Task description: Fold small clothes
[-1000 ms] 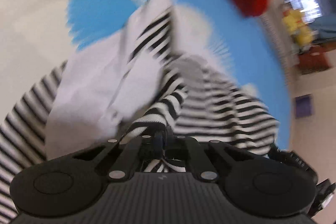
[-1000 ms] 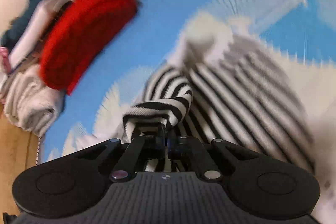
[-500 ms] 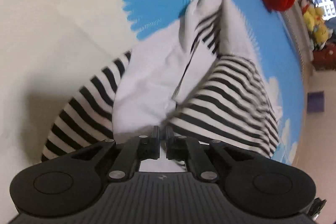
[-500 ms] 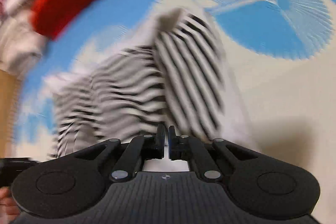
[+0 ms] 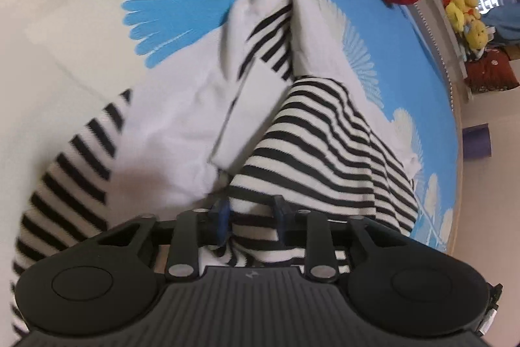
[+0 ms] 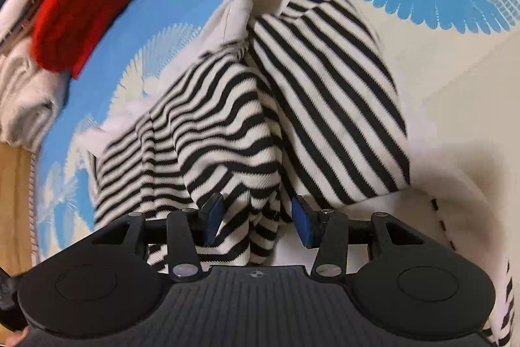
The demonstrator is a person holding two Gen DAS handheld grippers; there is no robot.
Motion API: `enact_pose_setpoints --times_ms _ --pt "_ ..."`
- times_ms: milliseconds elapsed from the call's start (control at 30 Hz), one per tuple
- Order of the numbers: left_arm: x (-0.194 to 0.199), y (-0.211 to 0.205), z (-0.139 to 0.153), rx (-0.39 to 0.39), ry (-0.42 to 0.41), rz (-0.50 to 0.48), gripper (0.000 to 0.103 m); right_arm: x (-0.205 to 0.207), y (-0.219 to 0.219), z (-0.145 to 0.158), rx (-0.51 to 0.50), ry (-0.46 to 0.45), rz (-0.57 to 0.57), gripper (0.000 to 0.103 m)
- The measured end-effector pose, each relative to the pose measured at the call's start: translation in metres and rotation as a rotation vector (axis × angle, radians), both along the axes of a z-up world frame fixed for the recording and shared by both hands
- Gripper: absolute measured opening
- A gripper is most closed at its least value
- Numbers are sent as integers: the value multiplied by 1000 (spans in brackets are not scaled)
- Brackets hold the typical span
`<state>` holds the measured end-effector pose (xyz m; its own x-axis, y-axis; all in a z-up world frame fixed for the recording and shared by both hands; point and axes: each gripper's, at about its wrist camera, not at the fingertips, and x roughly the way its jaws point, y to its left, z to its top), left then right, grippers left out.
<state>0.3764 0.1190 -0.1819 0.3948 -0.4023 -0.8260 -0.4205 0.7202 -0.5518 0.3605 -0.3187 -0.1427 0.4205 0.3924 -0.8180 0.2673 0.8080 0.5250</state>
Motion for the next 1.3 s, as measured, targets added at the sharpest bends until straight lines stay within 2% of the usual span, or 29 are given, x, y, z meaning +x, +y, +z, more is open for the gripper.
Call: enact_pose_setpoints --times_ms 33,100,133,167,200,267,333,367,400,433,467,500,533,600,633,667,700,733,800,833,867,933,1067,1100,1133,1167,1200,1233,1300 --pt "1 -2 1 -3 -18 0 13 0 2 1 5 -4 3 47" --pt "2 -3 5 -18 -67 0 7 0 0 5 42 -26 -8 30" --pt "1 -2 10 -56 -124 18 6 -1 -2 9 68 -48 -16 14" --pt "0 0 16 -103 -180 32 6 -3 -5 12 94 -77 -29 4" --pt "-1 2 25 -167 -260 43 6 -6 -11 18 120 -116 -45 4" --pt "-5 8 41 -270 -396 52 6 -12 -20 39 150 -251 -76 3" --pt "-7 12 46 -309 -456 45 6 -22 -26 64 92 -393 -106 3" --pt "-5 12 43 -257 -415 40 6 -27 -29 73 54 -455 -120 3" --pt "-1 12 34 -184 -330 30 7 -30 -32 79 27 -495 -135 3" --pt "2 12 19 -107 -211 23 7 -32 -35 79 20 -491 -152 3" --pt "2 13 3 -22 -96 30 7 -30 -39 73 28 -443 -157 3" --pt "1 12 -8 35 -25 36 7 -24 -40 59 33 -338 -142 3" --pt "-1 12 -13 49 4 40 7 -20 -38 42 17 -222 -117 3" --pt "0 10 -8 16 -22 37 10 -18 -35 10 -82 -21 -115 6" --pt "2 8 0 16 -49 28 23 -19 -35 1 -91 18 -118 6" --pt "2 7 7 20 -78 26 31 -18 -36 -2 -71 31 -118 6" --pt "2 6 13 25 -99 34 47 -19 -38 2 -44 8 -127 6" --pt "1 6 16 32 -112 43 50 -21 -39 10 -32 -43 -132 8" --pt "1 5 14 39 -103 46 50 -23 -37 27 -44 -147 -118 27" --pt "1 4 10 39 -90 51 50 -24 -35 33 -50 -189 -110 43" --pt "0 6 9 38 -79 56 49 -24 -33 36 -43 -212 -104 52" --pt "1 7 5 36 -66 61 49 -21 -27 32 7 -210 -80 52" --pt "6 6 3 25 -59 55 47 -13 -18 13 89 -128 -88 52" --pt "6 7 3 21 -56 55 43 -12 -15 13 83 -117 -88 52" --pt "7 7 0 20 -49 56 33 -10 -12 11 72 -109 -87 49" --pt "8 6 -2 25 -42 55 24 -8 -9 10 68 -109 -81 34" --pt "9 5 -3 29 -42 49 9 -6 -6 11 66 -113 -79 19" --pt "9 4 -1 27 -55 43 7 -5 -6 11 64 -118 -94 2" --pt "8 3 9 10 -118 34 6 -6 -13 20 84 -160 -162 2"
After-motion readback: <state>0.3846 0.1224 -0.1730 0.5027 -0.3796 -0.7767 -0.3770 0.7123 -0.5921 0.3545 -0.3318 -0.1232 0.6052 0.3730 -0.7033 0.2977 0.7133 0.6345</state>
